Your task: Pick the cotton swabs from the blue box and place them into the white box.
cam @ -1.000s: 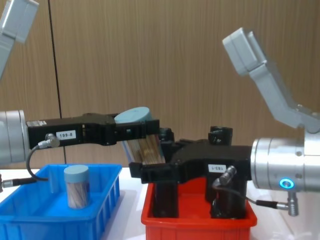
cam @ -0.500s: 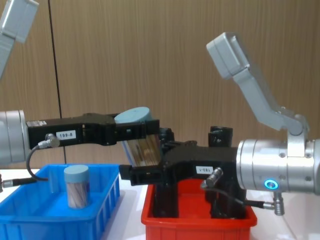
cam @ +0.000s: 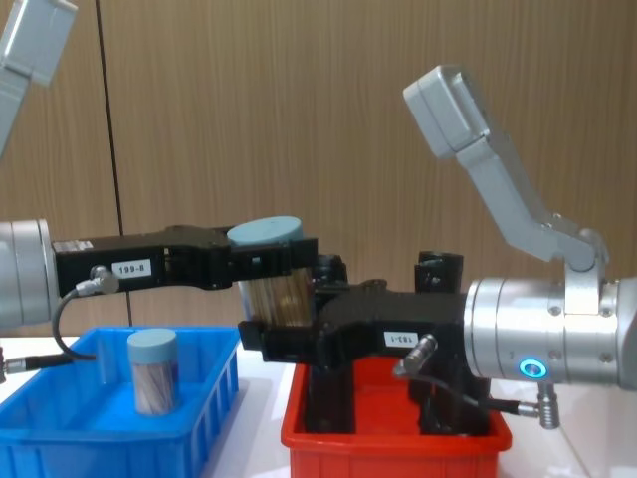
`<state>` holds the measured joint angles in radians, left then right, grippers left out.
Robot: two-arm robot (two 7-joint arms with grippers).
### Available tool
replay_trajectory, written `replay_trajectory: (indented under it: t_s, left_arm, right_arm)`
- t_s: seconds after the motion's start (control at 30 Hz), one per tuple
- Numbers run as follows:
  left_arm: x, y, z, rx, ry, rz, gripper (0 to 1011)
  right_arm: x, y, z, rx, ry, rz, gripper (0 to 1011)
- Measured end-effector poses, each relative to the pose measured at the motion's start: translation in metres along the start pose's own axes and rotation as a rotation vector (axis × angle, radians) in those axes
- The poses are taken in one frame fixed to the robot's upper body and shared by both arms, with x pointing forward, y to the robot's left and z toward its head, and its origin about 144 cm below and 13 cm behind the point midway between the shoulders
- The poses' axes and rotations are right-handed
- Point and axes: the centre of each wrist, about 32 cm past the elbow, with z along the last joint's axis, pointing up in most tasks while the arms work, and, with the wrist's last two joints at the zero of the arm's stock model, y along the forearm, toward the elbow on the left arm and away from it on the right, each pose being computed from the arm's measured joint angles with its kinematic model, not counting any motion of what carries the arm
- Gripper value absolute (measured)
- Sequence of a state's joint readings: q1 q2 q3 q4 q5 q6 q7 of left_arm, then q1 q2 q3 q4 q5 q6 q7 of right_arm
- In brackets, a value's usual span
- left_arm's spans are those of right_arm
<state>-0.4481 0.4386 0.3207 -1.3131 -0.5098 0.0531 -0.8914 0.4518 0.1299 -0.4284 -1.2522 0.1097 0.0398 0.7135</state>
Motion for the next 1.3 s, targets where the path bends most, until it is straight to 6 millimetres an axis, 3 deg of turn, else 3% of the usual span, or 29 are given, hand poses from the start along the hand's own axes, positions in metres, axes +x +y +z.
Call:
replay_trajectory:
  t_s: [0.4,0.53,0.73,0.77,1.3]
  left_arm:
    - [0.0,0.0,0.0,-0.001,0.0,0.0,672]
    - [0.0,0.0,0.0,0.0,0.0,0.001,818]
    - [0.0,0.0,0.0,0.0,0.0,0.001,924]
    - [0.0,0.0,0.0,0.0,0.0,0.001,999]
    - [0.0,0.0,0.0,0.0,0.0,0.0,1004]
  right_arm:
    - [-0.002,-0.001,0.002,0.005,-0.01,0.005,622]
    - [-0.003,-0.002,0.002,0.007,-0.012,0.008,621]
    - [-0.004,-0.003,0.003,0.012,-0.011,0.01,621]
    - [-0.004,-0.003,0.003,0.013,-0.012,0.01,621]
    - [0.003,-0.024,0.0,0.021,-0.002,-0.048,621]
